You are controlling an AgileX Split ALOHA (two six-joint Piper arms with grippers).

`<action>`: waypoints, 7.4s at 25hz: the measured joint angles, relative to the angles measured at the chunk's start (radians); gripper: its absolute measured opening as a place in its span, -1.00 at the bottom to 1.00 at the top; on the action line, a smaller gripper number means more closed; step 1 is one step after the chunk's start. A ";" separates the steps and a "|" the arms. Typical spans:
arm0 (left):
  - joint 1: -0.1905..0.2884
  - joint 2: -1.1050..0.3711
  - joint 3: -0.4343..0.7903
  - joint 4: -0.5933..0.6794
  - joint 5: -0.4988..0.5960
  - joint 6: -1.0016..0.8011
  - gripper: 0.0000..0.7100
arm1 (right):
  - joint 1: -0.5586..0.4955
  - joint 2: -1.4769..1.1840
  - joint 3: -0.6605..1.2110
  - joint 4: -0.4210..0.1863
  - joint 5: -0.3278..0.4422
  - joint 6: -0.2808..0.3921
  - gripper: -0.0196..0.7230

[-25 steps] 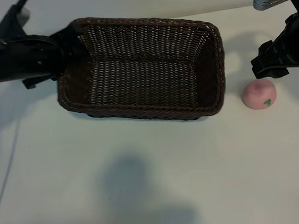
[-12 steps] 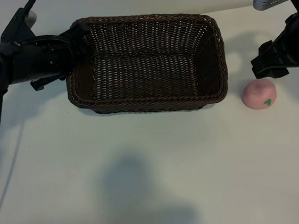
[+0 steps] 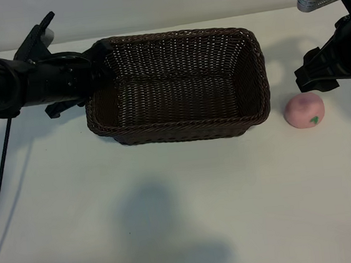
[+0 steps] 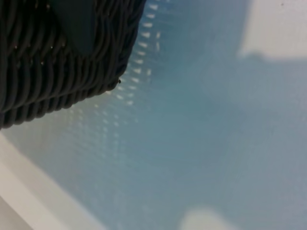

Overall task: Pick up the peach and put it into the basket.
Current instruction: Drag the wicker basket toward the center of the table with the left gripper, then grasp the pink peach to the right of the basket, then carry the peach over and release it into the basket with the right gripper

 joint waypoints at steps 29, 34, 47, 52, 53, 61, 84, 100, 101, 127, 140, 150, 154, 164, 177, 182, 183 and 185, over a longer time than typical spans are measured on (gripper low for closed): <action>0.000 -0.147 0.000 0.130 0.063 0.039 0.90 | 0.000 0.000 0.000 0.000 0.000 0.000 0.66; 0.000 -0.252 -0.001 0.238 0.079 0.038 0.78 | 0.000 0.000 0.000 0.000 0.001 0.000 0.66; 0.000 -0.451 -0.002 0.601 0.125 -0.054 0.67 | 0.000 0.000 0.000 0.000 0.004 -0.001 0.66; 0.000 -0.510 -0.002 0.843 0.167 -0.190 0.66 | 0.000 0.000 0.000 0.000 0.009 -0.001 0.66; 0.000 -0.523 -0.002 0.896 0.180 -0.235 0.64 | 0.000 0.000 0.000 0.000 0.009 -0.001 0.66; 0.000 -0.677 -0.002 1.407 0.307 -0.573 0.55 | 0.000 0.000 0.000 0.000 0.011 -0.001 0.66; -0.001 -1.513 0.302 1.454 0.563 -0.562 0.54 | 0.000 0.000 0.000 0.000 0.016 -0.003 0.66; -0.002 -1.851 0.454 1.298 0.951 -0.531 0.54 | 0.000 0.000 0.000 0.000 0.020 -0.011 0.66; -0.002 -1.862 0.465 1.298 0.963 -0.531 0.54 | 0.000 0.000 0.000 0.000 0.017 -0.011 0.66; -0.002 -1.905 0.530 1.291 0.977 -0.524 0.22 | 0.000 0.213 0.000 -0.125 -0.078 0.091 0.66; -0.002 -1.905 0.530 1.291 0.977 -0.524 0.22 | 0.000 0.330 -0.001 -0.125 -0.155 0.105 0.66; -0.002 -1.905 0.530 1.291 0.977 -0.524 0.22 | 0.000 0.412 -0.001 -0.124 -0.237 0.110 0.49; -0.002 -1.905 0.530 1.291 0.977 -0.524 0.21 | 0.000 0.424 -0.001 -0.125 -0.248 0.157 -0.13; -0.002 -1.905 0.530 1.291 0.977 -0.525 0.21 | 0.000 0.413 -0.008 -0.139 -0.244 0.191 -0.83; -0.002 -1.905 0.530 1.291 0.977 -0.528 0.21 | 0.000 0.263 -0.268 -0.160 0.026 0.192 -0.84; -0.002 -1.905 0.530 1.291 0.977 -0.528 0.21 | 0.010 0.263 -0.342 -0.158 0.104 0.192 -0.84; -0.002 -1.905 0.530 1.291 0.977 -0.528 0.21 | 0.021 0.263 -0.354 -0.153 0.114 0.192 -0.84; -0.002 -1.905 0.530 1.291 0.977 -0.528 0.21 | 0.055 0.263 -0.372 -0.143 0.123 0.192 -0.84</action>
